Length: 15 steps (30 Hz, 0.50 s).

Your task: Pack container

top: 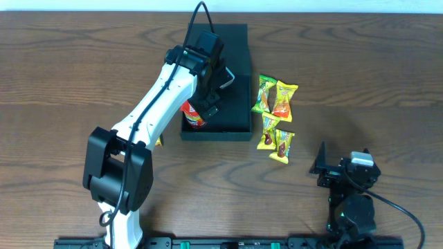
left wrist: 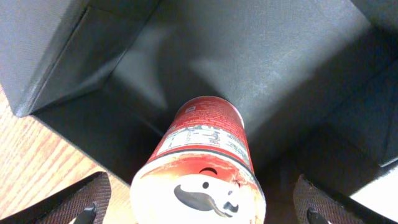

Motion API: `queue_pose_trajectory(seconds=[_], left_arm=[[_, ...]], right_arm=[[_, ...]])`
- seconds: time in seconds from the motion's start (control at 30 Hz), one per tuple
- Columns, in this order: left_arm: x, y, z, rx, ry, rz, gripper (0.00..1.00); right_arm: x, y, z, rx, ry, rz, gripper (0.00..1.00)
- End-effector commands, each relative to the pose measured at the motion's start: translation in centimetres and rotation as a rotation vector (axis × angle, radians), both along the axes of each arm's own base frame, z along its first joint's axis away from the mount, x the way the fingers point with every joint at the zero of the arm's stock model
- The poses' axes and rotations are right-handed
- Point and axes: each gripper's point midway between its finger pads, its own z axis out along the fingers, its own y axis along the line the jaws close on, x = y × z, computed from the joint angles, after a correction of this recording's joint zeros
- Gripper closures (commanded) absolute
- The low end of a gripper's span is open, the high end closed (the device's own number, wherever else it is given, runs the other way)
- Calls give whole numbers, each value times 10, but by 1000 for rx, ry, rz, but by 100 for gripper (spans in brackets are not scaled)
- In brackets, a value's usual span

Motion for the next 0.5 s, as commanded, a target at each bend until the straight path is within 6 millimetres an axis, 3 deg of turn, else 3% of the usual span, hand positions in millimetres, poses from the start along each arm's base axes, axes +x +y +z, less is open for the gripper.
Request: queue_pose_trajectory(seconds=[0.0,0.33,0.47], left_arm=[[-4,8,-11,31,21,-16,5],[-9,11,-26,44,37,-24,1],[-15,15,-32,55,58,-29,18]], right_arm=[[-1,-3,0,0,2,-17,1],[-1,-3,0,0,2,-17,1],[-1,-3,0,0,2,-17,1]])
